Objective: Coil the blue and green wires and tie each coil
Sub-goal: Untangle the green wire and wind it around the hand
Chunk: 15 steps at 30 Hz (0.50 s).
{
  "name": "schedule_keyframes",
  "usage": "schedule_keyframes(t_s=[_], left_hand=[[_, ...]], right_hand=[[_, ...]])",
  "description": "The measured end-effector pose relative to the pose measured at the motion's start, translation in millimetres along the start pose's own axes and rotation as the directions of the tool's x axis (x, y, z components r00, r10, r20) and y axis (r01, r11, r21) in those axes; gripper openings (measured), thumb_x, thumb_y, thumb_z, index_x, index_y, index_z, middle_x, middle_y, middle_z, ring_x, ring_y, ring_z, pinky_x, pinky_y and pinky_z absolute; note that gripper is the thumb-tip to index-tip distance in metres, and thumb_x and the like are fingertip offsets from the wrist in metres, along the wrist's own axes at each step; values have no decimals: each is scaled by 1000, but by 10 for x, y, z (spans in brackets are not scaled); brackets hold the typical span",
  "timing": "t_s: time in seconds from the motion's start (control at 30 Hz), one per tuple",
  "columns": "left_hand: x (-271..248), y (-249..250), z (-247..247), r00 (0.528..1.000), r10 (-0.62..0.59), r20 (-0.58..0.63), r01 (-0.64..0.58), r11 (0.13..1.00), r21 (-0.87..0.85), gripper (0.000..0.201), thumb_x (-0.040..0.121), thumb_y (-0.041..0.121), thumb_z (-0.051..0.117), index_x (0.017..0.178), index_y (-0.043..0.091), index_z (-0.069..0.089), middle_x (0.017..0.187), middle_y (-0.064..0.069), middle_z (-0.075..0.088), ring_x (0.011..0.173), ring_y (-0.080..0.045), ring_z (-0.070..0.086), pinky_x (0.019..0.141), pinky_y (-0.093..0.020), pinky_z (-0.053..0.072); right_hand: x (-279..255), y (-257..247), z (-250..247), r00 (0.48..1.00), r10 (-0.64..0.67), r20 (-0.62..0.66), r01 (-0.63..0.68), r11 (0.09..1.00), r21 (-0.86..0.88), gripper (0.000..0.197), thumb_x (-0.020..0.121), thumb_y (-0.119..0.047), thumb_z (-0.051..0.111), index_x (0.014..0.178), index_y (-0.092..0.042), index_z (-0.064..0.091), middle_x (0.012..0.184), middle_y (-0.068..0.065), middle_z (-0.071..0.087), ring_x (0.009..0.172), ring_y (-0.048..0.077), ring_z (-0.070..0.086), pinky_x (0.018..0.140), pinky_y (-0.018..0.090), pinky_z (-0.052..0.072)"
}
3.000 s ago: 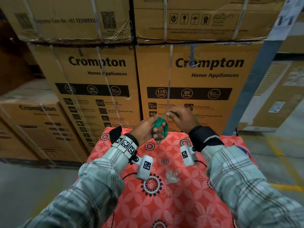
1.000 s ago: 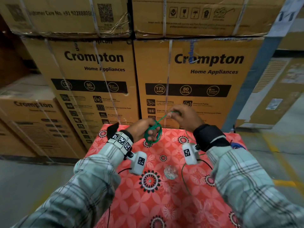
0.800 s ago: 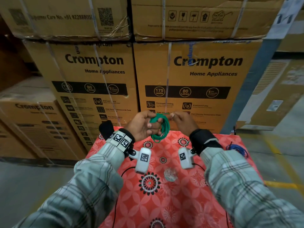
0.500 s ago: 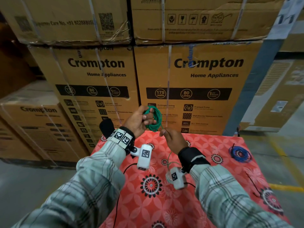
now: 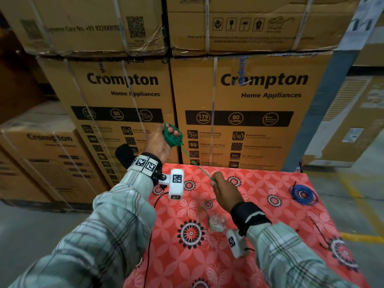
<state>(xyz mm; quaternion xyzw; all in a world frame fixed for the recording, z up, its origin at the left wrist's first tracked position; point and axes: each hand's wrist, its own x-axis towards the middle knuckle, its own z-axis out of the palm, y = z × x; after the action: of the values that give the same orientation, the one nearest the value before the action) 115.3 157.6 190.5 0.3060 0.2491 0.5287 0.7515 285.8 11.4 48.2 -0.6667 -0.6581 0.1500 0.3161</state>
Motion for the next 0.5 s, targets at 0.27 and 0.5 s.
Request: schedule_keyframes(t_s=[0.27, 0.5], left_hand=[[-172, -206, 98, 988, -118, 99, 60, 888, 456, 25, 105, 19, 29, 92, 9, 47, 80, -10, 75, 76, -22, 73, 86, -37, 54], [-349, -416, 6, 942, -281, 183, 127, 804, 581, 25, 104, 24, 34, 101, 6, 51, 75, -7, 69, 68, -22, 65, 78, -38, 52]], right_hand=[[239, -505, -532, 909, -388, -154, 365, 918, -157, 20, 97, -25, 42, 83, -16, 53, 79, -1, 51, 75, 16, 45, 64, 31, 39], [489, -643, -947, 884, -418, -209, 367, 898, -244, 20, 97, -18, 48, 78, -15, 53, 74, -1, 51, 70, 15, 46, 61, 31, 41]])
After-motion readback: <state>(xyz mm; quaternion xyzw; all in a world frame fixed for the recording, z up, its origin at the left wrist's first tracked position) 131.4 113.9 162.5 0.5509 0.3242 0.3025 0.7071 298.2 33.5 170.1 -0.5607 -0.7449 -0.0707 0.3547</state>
